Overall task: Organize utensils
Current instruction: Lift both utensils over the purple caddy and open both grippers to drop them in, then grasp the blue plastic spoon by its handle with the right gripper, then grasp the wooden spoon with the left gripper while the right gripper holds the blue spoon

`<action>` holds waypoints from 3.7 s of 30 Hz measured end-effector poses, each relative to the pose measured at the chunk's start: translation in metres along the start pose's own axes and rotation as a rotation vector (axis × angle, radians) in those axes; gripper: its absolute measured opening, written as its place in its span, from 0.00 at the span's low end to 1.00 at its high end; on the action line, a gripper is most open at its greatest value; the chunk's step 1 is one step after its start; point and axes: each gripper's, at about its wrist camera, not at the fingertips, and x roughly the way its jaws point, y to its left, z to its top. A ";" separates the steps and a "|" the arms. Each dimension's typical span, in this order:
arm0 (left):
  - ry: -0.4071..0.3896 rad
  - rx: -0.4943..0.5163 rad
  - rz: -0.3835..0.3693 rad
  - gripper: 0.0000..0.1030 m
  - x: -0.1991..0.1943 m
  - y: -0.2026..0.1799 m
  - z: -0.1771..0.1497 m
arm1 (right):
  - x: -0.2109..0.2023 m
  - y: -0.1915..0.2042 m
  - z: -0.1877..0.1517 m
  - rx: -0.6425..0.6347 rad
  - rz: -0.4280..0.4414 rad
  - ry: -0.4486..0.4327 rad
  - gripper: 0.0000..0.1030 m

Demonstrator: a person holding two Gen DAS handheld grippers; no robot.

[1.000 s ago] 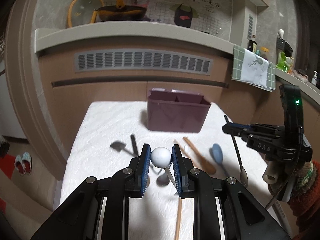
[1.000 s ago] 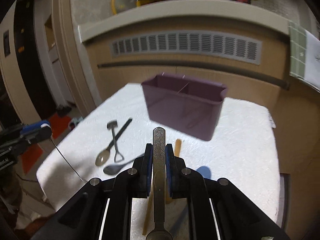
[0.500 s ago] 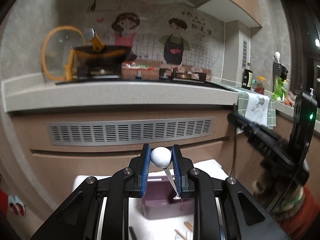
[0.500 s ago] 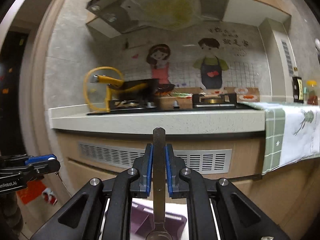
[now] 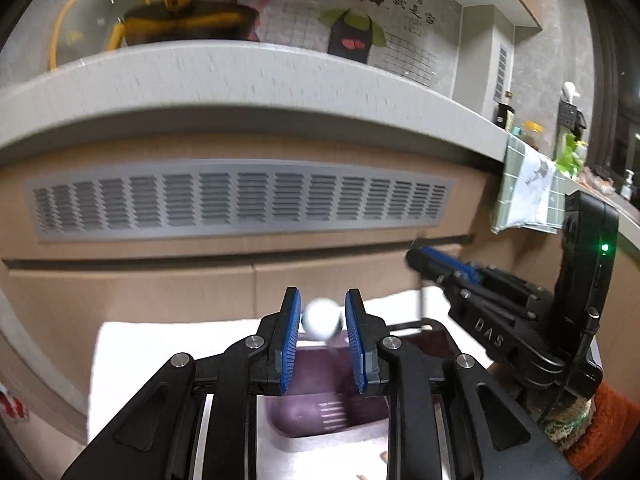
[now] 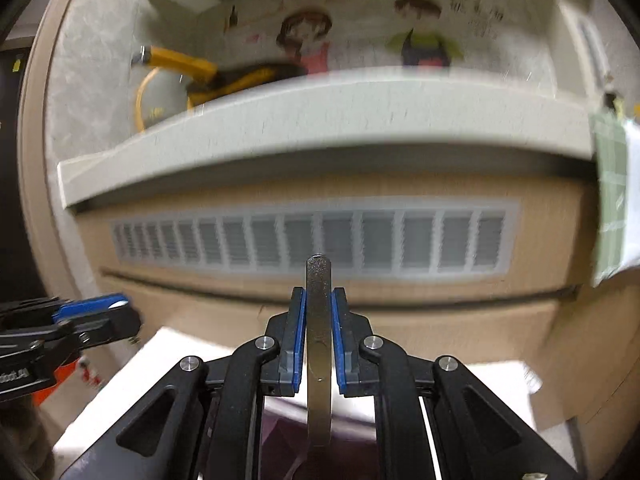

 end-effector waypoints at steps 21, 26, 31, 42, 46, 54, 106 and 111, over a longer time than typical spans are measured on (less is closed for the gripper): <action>0.123 -0.098 0.085 0.46 -0.108 -0.028 -0.157 | -0.154 -0.015 -0.140 0.046 -0.004 0.312 0.21; 0.184 -0.141 0.115 0.46 -0.135 -0.028 -0.200 | -0.158 -0.012 -0.191 0.078 0.029 0.430 0.21; 0.217 -0.198 0.132 0.46 -0.137 -0.016 -0.217 | -0.142 -0.016 -0.210 0.127 0.012 0.512 0.24; 0.234 -0.250 0.150 0.46 -0.127 0.003 -0.222 | -0.094 -0.003 -0.192 0.030 -0.043 0.539 0.26; 0.247 -0.283 0.158 0.46 -0.125 0.011 -0.225 | -0.083 -0.002 -0.187 0.043 -0.024 0.539 0.43; 0.279 -0.267 0.124 0.46 -0.119 0.001 -0.228 | -0.082 -0.001 -0.187 0.036 -0.007 0.539 0.37; 0.512 0.124 0.089 0.43 0.010 -0.123 -0.190 | -0.208 -0.054 -0.174 0.169 -0.160 0.283 0.29; 0.515 0.068 0.037 0.43 0.011 -0.118 -0.187 | -0.206 -0.056 -0.179 0.178 -0.161 0.296 0.29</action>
